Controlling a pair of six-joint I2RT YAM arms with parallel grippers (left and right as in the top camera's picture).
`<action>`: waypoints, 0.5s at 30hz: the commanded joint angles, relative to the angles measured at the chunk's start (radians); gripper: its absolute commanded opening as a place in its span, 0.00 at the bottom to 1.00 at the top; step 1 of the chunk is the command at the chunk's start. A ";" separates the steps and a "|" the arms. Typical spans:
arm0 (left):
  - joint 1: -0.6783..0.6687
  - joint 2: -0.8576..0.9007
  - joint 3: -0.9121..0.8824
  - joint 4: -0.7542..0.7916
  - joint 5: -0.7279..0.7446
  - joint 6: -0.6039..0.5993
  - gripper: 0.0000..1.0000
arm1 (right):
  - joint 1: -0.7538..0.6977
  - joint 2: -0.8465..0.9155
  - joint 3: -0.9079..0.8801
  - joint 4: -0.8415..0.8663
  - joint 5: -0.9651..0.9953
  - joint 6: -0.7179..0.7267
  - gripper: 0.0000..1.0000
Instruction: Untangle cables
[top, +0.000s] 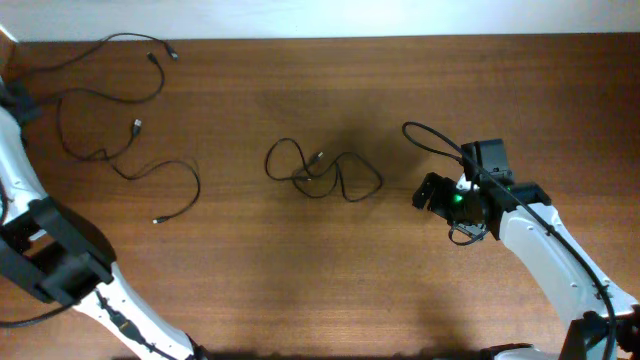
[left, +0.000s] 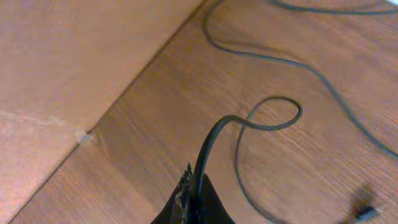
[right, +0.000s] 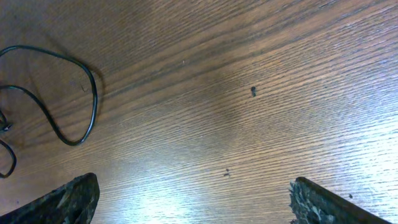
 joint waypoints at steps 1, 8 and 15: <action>0.061 0.073 0.003 0.056 -0.002 0.085 0.17 | -0.001 0.002 -0.011 0.000 0.024 -0.007 0.98; 0.157 0.063 0.003 0.062 0.139 0.072 0.99 | -0.001 0.002 -0.011 0.000 0.024 -0.007 0.98; 0.116 -0.026 0.000 -0.154 0.363 -0.080 0.99 | -0.001 0.002 -0.011 0.000 0.025 -0.008 0.98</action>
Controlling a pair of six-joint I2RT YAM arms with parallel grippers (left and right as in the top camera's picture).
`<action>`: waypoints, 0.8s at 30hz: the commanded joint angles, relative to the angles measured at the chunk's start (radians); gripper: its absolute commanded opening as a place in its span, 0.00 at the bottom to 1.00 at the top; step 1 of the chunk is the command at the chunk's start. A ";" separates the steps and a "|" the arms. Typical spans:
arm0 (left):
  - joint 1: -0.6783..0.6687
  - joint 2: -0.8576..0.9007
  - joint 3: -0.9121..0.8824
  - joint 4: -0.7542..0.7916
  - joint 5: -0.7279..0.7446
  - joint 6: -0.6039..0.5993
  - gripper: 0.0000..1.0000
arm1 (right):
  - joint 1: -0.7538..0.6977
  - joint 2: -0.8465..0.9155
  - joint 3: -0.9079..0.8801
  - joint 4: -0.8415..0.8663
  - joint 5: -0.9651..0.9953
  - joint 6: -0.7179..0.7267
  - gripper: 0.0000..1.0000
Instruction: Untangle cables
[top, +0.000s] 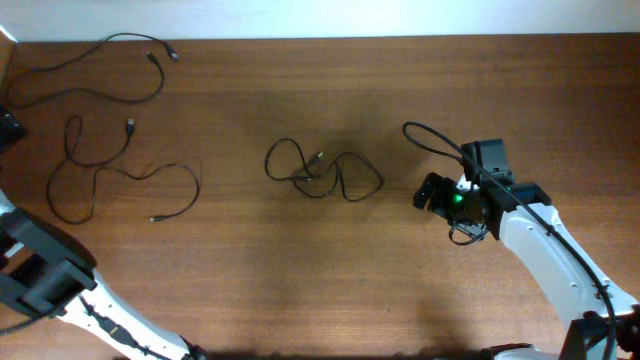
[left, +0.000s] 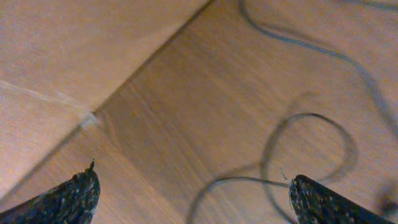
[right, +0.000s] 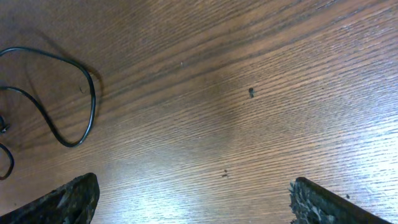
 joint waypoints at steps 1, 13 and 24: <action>-0.039 -0.048 -0.014 -0.143 0.153 -0.051 0.99 | -0.001 0.002 -0.011 -0.001 0.020 -0.008 0.98; -0.063 -0.048 -0.399 -0.237 0.152 -0.455 0.99 | -0.001 0.002 -0.011 0.000 0.028 -0.026 0.98; -0.061 -0.048 -0.406 -0.127 -0.210 -0.180 0.84 | -0.001 0.002 -0.011 0.000 0.028 -0.026 0.98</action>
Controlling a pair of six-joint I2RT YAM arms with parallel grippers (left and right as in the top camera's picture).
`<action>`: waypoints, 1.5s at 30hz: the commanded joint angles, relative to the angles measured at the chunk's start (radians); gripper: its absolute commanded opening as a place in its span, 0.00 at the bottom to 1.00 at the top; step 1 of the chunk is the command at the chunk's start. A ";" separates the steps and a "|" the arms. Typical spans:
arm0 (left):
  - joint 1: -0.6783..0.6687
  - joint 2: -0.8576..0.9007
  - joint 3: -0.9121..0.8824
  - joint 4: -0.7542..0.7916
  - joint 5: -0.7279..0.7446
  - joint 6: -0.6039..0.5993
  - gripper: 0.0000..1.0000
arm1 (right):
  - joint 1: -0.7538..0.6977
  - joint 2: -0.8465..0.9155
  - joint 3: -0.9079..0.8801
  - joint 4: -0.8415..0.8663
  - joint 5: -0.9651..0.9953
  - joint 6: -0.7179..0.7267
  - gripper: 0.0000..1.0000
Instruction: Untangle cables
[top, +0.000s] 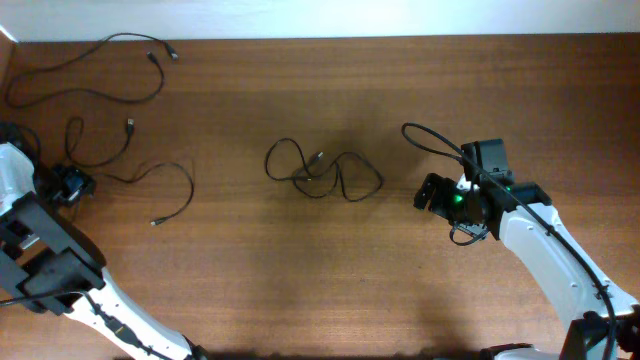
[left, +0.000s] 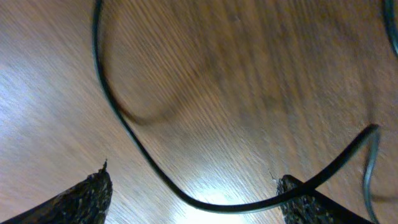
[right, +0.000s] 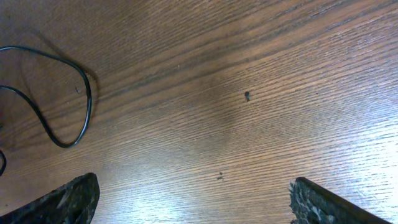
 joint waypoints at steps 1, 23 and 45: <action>0.003 -0.013 -0.010 0.065 -0.073 0.160 0.80 | -0.001 0.002 -0.011 0.000 0.013 -0.003 0.98; -0.005 -0.020 0.287 0.441 -0.089 0.570 0.00 | -0.001 0.002 -0.011 -0.003 0.035 -0.002 0.98; -0.013 0.011 0.141 0.319 -0.424 0.642 0.99 | -0.001 0.002 -0.011 0.000 0.035 -0.003 0.98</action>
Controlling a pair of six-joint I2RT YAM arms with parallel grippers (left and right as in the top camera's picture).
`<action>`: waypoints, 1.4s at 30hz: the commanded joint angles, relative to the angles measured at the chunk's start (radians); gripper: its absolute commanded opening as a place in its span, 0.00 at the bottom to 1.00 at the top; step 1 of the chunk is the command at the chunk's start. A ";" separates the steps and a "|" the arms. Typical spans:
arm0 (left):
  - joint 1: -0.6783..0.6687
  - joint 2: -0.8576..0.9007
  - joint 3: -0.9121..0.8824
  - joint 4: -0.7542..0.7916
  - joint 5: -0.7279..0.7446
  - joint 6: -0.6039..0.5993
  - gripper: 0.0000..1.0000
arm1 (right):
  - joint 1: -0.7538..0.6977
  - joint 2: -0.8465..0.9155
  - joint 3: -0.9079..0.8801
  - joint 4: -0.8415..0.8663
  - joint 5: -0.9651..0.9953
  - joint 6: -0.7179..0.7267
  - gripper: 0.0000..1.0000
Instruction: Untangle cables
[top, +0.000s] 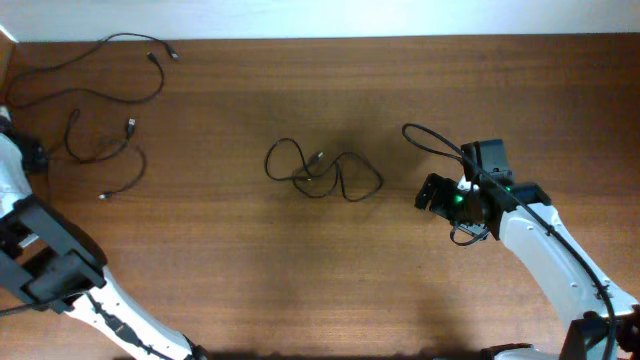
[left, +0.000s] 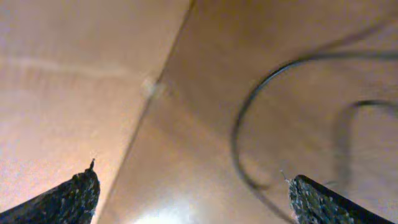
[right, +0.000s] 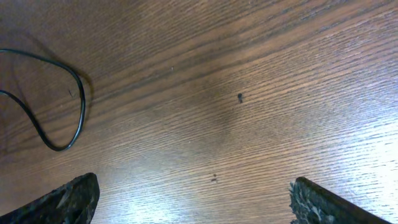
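A tangle of black cables lies at the table's middle. A separate black cable lies bunched at the far left, and another runs along the back left corner. My left gripper is at the left table edge beside the bunched cable. In its own view the left gripper is open with nothing between the fingers, and a blurred cable loop lies ahead. My right gripper is right of the tangle; seen from the wrist, the right gripper is open over bare wood, a cable loop far left.
The wooden table ends at the left just by my left gripper; that table edge runs diagonally through the wrist view. A white wall strip borders the back. The right arm's own wiring loops above its wrist.
My left gripper, open both times, has moved from over the left cable to the table's left edge. That cable's tail has drawn in leftwards. The right arm has barely moved.
My left gripper was first shut on the left cable at the table's left edge. Then it was open and the cable lay spread on the table. Then it stood open over the cable, further in. Now it is back at the edge, the cable more bunched.
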 joint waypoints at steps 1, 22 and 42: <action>-0.012 0.000 -0.012 0.002 0.035 -0.007 0.99 | -0.001 0.002 -0.011 0.003 0.013 -0.003 0.98; -0.305 0.117 0.094 -0.023 0.479 -0.115 0.90 | -0.001 0.002 -0.011 0.000 0.014 -0.003 0.98; -0.264 0.245 0.069 -0.006 0.380 0.143 0.66 | -0.001 0.002 -0.011 0.006 0.017 -0.003 0.98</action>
